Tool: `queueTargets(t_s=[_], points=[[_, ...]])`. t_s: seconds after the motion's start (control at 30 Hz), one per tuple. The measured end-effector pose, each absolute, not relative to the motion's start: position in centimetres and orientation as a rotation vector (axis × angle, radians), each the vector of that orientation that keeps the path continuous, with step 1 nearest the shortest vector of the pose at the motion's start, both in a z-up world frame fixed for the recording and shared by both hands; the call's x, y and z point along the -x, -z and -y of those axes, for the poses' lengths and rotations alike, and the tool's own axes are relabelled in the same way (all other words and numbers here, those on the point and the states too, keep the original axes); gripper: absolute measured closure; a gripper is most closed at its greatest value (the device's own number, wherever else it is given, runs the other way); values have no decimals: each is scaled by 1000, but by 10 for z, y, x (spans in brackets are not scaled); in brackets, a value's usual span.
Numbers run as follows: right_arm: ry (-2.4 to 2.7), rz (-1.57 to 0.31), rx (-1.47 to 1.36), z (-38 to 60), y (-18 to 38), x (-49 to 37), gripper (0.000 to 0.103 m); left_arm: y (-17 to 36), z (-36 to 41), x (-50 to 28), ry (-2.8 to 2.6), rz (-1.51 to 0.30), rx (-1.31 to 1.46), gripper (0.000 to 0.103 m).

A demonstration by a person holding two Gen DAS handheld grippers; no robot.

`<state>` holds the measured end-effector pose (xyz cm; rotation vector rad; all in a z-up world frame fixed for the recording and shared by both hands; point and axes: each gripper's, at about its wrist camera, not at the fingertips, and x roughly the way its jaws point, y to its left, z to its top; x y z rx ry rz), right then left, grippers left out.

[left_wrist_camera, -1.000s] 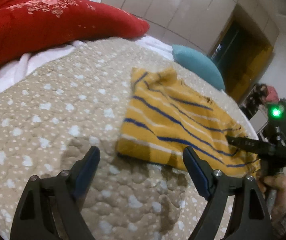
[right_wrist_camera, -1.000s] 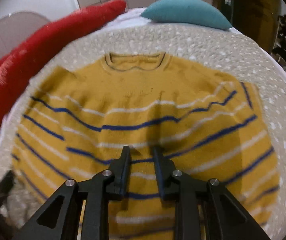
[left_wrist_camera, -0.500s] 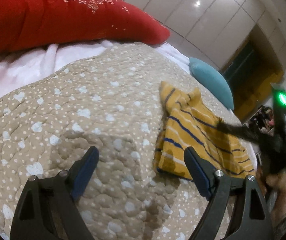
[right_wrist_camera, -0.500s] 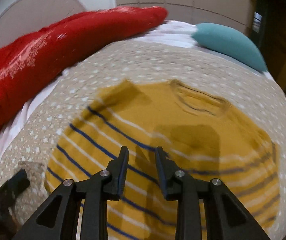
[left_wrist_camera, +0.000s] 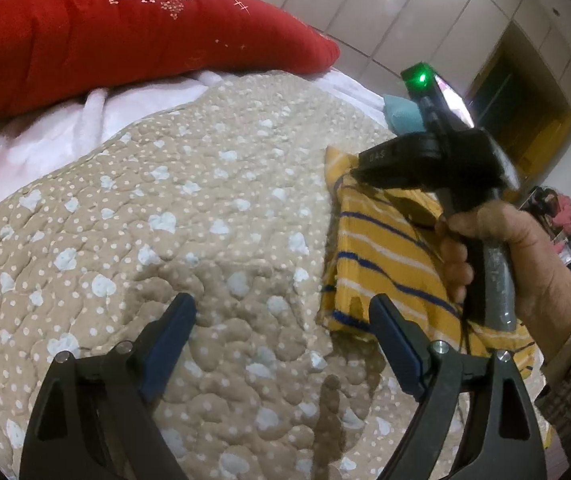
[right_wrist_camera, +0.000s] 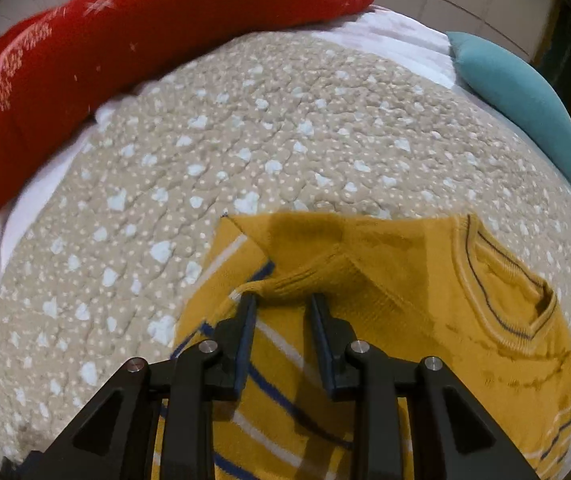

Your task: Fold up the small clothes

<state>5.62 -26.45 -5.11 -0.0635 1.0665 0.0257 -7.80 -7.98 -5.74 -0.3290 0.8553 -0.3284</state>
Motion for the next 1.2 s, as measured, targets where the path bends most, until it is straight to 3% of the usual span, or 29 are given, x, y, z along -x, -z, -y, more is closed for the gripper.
queueTargets(t_s=[0.23,0.5,0.63,0.77,0.93,0.97,1.0,1.03,1.1,1.2], points=[[-96,-913,-103,311,-3,8,69,56,81,79,318,-852,329,15],[86,-944,-174,433,7,87,69,20,105,99,377,-730,262,15],[156,-926,-265,486,4,111,52,8,143,72,418,-799,221,15],[174,-929,-296,510,6,109,49,32,181,31,421,-898,130,15],[116,-972,-281,499,22,94,49,62,167,15,412,-963,199,15],[85,-987,-264,491,27,90,52,62,167,16,414,-960,190,15],[51,-1015,-228,480,32,85,75,64,169,16,411,-960,173,15],[49,-1031,-147,469,37,80,81,65,169,17,408,-959,164,15],[142,-1028,-15,463,45,65,83,67,172,18,397,-955,138,15],[339,-1012,-61,491,47,42,88,67,173,18,393,-945,131,15]])
